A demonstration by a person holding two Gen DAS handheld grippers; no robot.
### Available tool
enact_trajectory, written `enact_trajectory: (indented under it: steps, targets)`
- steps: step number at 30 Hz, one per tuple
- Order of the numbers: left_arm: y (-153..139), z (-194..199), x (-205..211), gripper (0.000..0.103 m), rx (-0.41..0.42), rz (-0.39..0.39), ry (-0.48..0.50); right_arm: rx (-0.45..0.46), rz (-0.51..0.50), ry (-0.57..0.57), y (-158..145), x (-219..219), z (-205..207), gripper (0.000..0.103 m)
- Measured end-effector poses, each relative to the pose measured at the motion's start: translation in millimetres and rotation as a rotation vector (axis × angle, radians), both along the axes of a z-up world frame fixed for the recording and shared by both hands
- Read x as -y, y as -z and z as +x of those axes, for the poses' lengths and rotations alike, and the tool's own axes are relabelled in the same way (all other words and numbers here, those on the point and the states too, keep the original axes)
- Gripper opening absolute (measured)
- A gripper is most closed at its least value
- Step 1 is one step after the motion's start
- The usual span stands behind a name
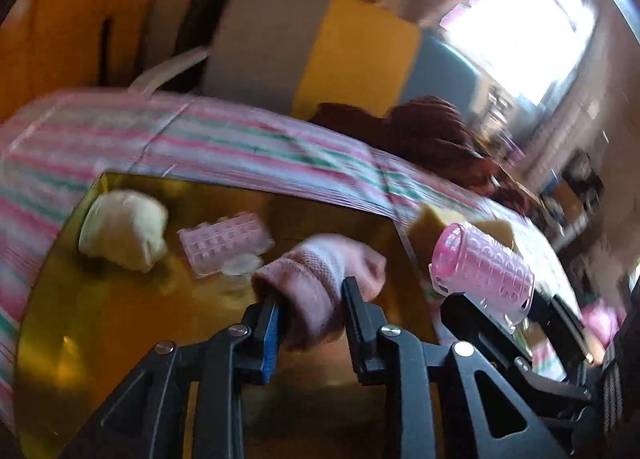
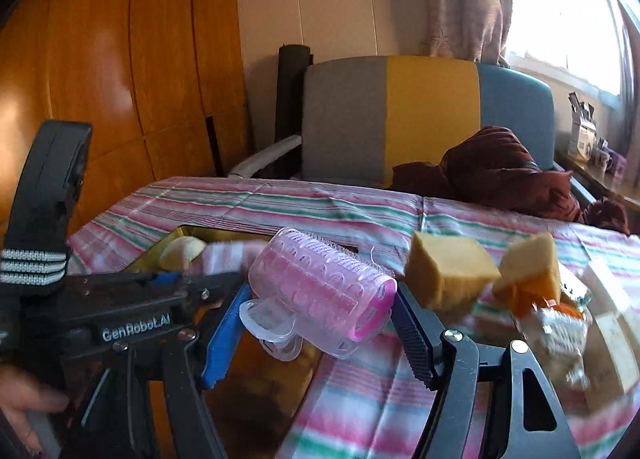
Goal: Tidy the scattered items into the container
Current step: 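Carry the sock and roller over the gold tray and release both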
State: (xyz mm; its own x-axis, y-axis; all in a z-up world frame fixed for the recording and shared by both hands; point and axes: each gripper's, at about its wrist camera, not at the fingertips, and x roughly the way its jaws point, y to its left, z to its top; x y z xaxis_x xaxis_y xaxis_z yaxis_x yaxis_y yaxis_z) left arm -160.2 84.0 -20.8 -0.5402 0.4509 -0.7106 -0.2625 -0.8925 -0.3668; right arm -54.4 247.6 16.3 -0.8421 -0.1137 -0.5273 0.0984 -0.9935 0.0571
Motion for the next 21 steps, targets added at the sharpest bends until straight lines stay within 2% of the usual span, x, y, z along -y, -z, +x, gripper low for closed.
enact_trajectory:
  steps: [3, 4, 7, 9, 12, 18, 21]
  targets:
    - [12.8, -12.9, 13.2, 0.036, 0.097, 0.069, -0.039, 0.043, 0.005, -0.057, 8.5, 6.6, -29.4, 0.072]
    - [15.5, -13.6, 17.6, 0.039, 0.109, 0.088, -0.049, 0.052, 0.013, -0.063, 10.2, 8.6, -34.9, 0.072]
    - [17.3, -7.2, 24.0, 0.041, 0.1, 0.088, -0.067, 0.051, 0.024, -0.059, 11.6, 9.6, -39.4, 0.074]
    - [15.7, -1.3, 26.6, 0.041, 0.093, 0.09, -0.078, 0.025, 0.009, -0.049, 10.2, 6.5, -31.2, 0.08]
    - [11.2, 8.3, 28.1, 0.041, 0.068, 0.081, -0.095, -0.001, -0.007, -0.016, 7.6, 1.0, -15.9, 0.08]
    - [6.9, 14.3, 21.4, 0.039, 0.05, 0.053, -0.067, -0.017, -0.084, 0.032, 6.7, -16.0, 15.1, 0.079]
    - [14.3, 15.0, 3.0, 0.037, 0.093, 0.011, -0.019, -0.021, -0.104, 0.047, 5.2, -24.7, 31.7, 0.079]
